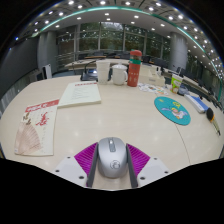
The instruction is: Arrange mouse
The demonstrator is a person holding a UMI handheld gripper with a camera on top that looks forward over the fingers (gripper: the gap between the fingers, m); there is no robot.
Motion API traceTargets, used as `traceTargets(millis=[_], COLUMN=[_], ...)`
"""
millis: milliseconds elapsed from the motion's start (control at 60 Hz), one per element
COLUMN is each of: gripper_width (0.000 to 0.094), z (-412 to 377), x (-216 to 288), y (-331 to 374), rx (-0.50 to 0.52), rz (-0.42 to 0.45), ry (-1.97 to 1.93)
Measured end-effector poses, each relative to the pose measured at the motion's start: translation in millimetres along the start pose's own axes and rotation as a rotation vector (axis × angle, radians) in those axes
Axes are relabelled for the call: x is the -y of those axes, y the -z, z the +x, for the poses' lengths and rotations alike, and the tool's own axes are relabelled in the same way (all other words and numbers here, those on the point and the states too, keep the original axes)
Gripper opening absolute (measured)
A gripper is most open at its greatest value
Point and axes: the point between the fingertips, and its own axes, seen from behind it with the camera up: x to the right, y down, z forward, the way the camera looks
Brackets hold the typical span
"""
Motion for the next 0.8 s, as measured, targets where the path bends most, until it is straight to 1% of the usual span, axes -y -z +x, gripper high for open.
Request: traceTargets(millis=[67, 250, 317, 367, 417, 500, 567, 650, 717, 750, 800], gripper_width=[0.0484, 0.0367, 0.0354, 0.0354, 0.0354, 0.0355, 0.0356, 0.0353, 0.0353, 0.0353, 0.0351], z=[-1, -3, -8, -7, -8, -2, 15, 56, 99, 121, 160], x=[-1, 0, 4, 16, 37, 87, 138, 195, 229, 243, 253], y=[0, 1, 5, 12, 23, 47, 66, 77, 72, 63, 47], rx=[0.006, 0.023, 0.043, 0.047, 0.065, 0.093, 0.100, 0.094, 0.077, 0.069, 0.044], rz=[0.002, -0.021, -0.016, 0.006, 0.040, 0.122, 0.201, 0.293, 0.332, 0.337, 0.345], ry=[0.010, 0.028, 0.026, 0.032, 0.024, -0.001, -0.021, -0.042, -0.069, -0.082, -0.099])
